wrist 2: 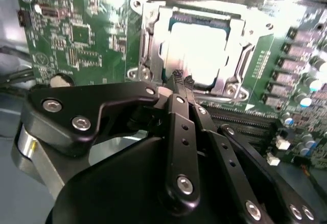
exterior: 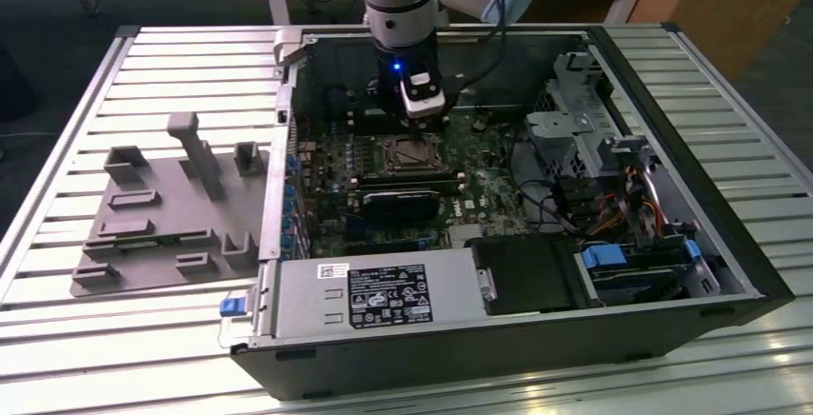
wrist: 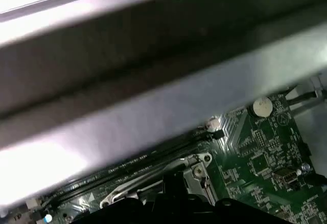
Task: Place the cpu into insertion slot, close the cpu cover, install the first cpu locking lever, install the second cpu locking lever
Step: 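Install the first cpu locking lever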
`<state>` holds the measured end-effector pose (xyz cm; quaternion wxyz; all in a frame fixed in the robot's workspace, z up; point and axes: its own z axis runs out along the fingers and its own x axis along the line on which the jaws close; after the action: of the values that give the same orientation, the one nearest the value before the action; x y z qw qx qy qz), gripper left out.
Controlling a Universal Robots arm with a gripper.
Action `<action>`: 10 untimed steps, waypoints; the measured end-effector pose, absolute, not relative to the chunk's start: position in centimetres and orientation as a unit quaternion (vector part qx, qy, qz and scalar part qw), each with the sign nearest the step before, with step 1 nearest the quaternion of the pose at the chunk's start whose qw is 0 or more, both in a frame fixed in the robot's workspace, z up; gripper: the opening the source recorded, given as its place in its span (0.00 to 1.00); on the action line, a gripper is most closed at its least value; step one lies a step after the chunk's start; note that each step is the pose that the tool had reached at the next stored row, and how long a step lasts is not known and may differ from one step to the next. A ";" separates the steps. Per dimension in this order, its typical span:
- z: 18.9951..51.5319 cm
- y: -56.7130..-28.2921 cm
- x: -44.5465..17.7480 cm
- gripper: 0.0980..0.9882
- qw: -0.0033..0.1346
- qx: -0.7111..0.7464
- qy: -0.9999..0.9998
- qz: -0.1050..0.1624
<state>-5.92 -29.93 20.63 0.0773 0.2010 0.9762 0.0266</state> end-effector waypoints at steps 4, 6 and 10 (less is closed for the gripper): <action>20.6 -30.7 -5.9 0.00 0.077 0.202 0.976 0.026; 20.6 -31.1 -5.9 0.00 0.078 0.202 0.976 0.025; 20.6 -31.8 -5.9 0.00 0.078 0.203 0.976 0.025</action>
<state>-5.92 -31.79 20.61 0.0776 0.2025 0.9759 0.0252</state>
